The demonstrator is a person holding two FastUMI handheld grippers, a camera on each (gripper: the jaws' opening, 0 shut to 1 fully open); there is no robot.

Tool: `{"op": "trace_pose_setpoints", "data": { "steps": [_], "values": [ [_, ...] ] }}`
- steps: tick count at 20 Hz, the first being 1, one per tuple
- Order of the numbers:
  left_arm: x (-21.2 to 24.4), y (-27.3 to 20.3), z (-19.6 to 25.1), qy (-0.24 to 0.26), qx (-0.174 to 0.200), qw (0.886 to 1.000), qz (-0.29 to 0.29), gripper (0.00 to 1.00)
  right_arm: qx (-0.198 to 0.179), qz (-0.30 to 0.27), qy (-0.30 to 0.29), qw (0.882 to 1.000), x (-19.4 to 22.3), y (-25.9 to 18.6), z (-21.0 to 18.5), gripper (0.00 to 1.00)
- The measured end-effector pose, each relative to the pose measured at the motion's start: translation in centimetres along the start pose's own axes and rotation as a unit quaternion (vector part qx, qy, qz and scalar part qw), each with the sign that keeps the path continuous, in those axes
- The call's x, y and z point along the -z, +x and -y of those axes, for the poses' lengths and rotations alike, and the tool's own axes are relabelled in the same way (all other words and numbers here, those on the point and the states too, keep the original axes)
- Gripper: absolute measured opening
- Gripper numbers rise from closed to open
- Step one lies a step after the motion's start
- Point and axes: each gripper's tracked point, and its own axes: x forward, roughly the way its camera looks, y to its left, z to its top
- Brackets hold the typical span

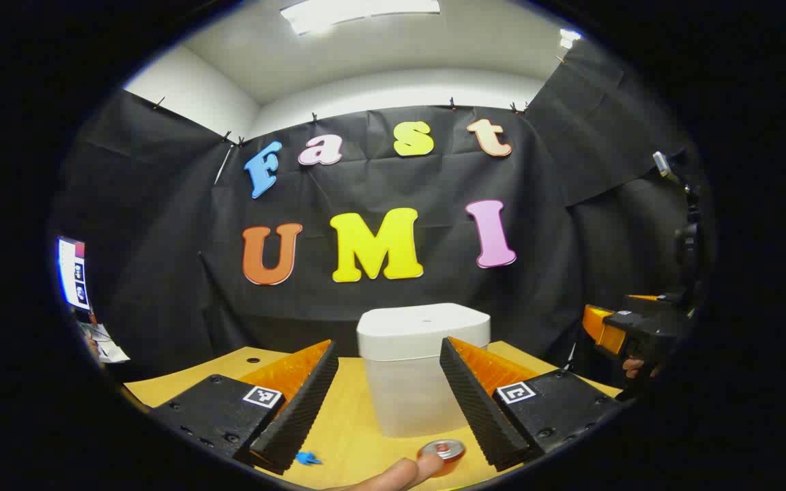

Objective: Press the lid of the desktop garbage bin to open it, pick up the crumpled paper on the desktop and throw it into the bin, then pick up the pop can on the desktop and drop it into the bin, and finally close the garbage bin lid.

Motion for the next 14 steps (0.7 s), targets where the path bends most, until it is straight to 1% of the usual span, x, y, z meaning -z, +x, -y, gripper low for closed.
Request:
{"op": "trace_pose_setpoints", "data": {
  "steps": [1, 2, 4, 5, 7, 8, 9, 10, 12, 14],
  "values": [
    [0.4, -0.7, -2.1, -0.004, -0.017, 1.0, -0.007, 0.98, -0.012, -0.002, -0.01, 1.0, 0.1, -1.5, -1.7, 0.95],
    [0.7, -1.5, -3.8, -0.011, -0.027, 1.0, -0.01, 0.98, -0.028, -0.005, -0.015, 0.999, 0.4, -2.8, -3.3, 0.95],
    [1.2, -2.7, -5.2, -0.017, -0.023, 1.0, -0.014, 0.98, -0.075, -0.016, -0.027, 0.997, 1.1, -5.0, -6.5, 0.95],
    [1.4, -3.0, -5.7, -0.02, -0.018, 1.0, -0.014, 0.98, -0.089, -0.021, -0.033, 0.995, 1.2, -6.0, -7.5, 0.95],
    [2.2, -3.4, -6.5, -0.022, -0.013, 1.0, -0.017, 0.97, -0.107, -0.014, -0.045, 0.993, 0.8, -7.7, -8.4, 0.95],
    [2.8, -3.5, -6.7, -0.025, -0.009, 0.999, -0.02, 0.97, -0.108, -0.013, -0.053, 0.993, 0.7, -8.2, -8.6, 0.95],
    [3.3, -3.6, -6.6, -0.026, -0.003, 0.999, -0.026, 0.97, -0.1, -0.004, -0.059, 0.993, 0.3, -8.7, -8.4, 0.95],
    [3.8, -3.8, -6.7, -0.027, 0.0, 0.999, -0.031, 0.97, -0.095, 0.01, -0.067, 0.993, -0.4, -9.1, -8.3, 0.93],
    [4.5, -4.1, -7.9, -0.033, -0.008, 0.999, -0.036, 0.97, -0.087, 0.023, -0.074, 0.993, -0.7, -9.4, -8.3, 0.97],
    [4.7, -4.1, -9.1, -0.041, -0.018, 0.998, -0.035, 0.97, -0.092, 0.016, -0.068, 0.993, -0.3, -9.1, -8.5, 0.97]
  ]
}}
